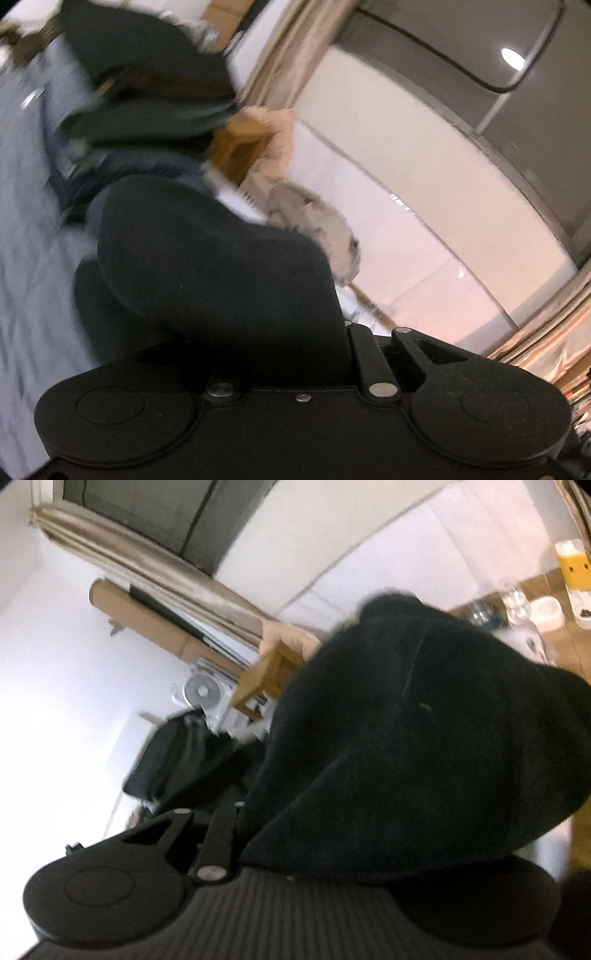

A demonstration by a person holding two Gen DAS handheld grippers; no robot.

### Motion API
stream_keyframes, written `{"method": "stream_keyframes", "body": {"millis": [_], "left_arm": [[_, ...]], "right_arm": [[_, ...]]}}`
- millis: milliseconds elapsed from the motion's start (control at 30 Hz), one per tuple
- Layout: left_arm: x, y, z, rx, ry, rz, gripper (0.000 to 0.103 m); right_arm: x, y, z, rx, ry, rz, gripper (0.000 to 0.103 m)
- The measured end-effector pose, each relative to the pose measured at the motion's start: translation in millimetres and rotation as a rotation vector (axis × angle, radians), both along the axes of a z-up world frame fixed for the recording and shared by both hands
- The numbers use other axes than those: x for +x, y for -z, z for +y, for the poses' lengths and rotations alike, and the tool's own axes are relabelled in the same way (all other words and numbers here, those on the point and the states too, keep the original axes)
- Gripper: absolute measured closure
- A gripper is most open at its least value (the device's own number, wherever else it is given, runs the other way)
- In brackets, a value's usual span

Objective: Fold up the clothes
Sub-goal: 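Carry the sweatshirt with both grippers over the white mattress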

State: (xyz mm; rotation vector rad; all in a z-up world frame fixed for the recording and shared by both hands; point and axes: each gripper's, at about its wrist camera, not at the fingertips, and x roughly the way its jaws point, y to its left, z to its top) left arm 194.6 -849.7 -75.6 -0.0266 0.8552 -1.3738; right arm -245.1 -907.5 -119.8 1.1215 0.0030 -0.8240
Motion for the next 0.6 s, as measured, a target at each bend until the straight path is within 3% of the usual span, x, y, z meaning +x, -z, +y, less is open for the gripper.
{"method": "stream_keyframes", "body": {"millis": [200,367,467,533,600], "left_arm": [[-20,-78,-73,-0.107,0.041,-0.073,0.091],[-27,-119,-83,-0.276,0.119,-0.078,0.091],[-27,-111,-81,-0.305,0.156,-0.069,0.091],[-22,-84,-78,-0.253,0.161,-0.062,0.091],[-12,-47,-74,-0.175,0.157,-0.053,0.091]], "right_arm": [[-7,-67,-36,-0.096,0.086,-0.033,0.083],[-25,-105,-35,-0.225,0.148,-0.094,0.083],[-36,-93,-20,-0.253,0.166,-0.135,0.083],[-37,-71,-10,-0.218,0.162,-0.143,0.083],[-28,-24,1,-0.108,0.133,-0.089,0.083]]}}
